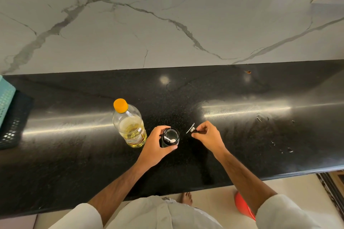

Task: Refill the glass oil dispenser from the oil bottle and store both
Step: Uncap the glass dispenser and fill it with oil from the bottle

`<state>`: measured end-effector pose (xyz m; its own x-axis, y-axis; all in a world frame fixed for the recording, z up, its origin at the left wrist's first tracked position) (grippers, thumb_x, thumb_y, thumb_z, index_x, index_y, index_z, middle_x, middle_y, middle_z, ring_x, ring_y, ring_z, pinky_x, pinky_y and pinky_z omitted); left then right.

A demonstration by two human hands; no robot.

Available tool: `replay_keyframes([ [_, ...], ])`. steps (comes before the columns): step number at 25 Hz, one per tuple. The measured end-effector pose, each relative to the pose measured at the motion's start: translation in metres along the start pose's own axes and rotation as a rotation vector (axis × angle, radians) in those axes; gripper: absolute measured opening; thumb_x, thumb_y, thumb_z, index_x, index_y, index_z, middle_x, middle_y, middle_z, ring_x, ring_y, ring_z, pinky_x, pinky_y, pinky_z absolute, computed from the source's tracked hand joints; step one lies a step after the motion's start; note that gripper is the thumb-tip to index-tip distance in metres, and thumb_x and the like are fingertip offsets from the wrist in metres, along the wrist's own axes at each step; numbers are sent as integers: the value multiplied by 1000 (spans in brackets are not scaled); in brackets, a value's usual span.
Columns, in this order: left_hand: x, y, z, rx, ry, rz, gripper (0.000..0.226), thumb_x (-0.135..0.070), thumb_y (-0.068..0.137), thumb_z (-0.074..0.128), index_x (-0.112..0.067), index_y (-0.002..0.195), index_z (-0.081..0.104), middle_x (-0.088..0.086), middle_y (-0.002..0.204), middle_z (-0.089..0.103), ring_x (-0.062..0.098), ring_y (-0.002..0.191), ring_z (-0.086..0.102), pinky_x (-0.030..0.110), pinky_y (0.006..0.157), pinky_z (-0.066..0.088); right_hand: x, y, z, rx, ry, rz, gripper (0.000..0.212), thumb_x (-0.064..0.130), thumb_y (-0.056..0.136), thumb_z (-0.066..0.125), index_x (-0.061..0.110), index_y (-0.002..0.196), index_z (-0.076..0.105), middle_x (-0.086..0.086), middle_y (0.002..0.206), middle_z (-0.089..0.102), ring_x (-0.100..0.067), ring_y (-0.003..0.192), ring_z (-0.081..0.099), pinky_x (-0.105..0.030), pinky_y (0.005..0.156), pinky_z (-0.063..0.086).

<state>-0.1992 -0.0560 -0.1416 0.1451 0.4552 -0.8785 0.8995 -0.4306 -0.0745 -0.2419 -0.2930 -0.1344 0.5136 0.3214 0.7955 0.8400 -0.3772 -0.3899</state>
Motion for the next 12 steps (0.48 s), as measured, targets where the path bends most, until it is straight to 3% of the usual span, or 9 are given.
replay_keyframes([
  [6, -3, 0, 0, -2, 12, -7, 68, -33, 76, 86, -31, 134, 51, -17, 129, 57, -4, 122, 53, 6, 97, 40, -10, 12, 14, 27, -149, -135, 36, 1, 79, 85, 21, 99, 63, 7, 101, 68, -4, 91, 64, -11, 76, 51],
  [9, -4, -1, 0, -10, 18, -4, 68, -34, 77, 86, -31, 135, 50, -17, 131, 56, -5, 123, 52, 12, 100, 42, -11, 16, 16, 29, -206, -187, 39, 3, 77, 86, 25, 99, 63, 8, 104, 67, -5, 94, 62, -18, 83, 53],
  [12, -5, -3, 1, -6, 26, -1, 73, -33, 77, 86, -31, 138, 46, -16, 134, 54, -4, 126, 50, 17, 105, 43, -16, 18, 15, 28, -228, -194, 42, 6, 75, 88, 26, 103, 63, 7, 110, 64, -9, 97, 62, -19, 81, 52],
])
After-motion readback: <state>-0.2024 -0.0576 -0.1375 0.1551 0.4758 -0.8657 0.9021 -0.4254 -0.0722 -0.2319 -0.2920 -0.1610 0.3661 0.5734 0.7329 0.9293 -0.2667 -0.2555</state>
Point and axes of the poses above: each hand's wrist, its own y-axis towards the middle knuckle, its own z-axis out of the palm, x = y × z, the point moved 4 cm from there along y, towards the middle knuckle
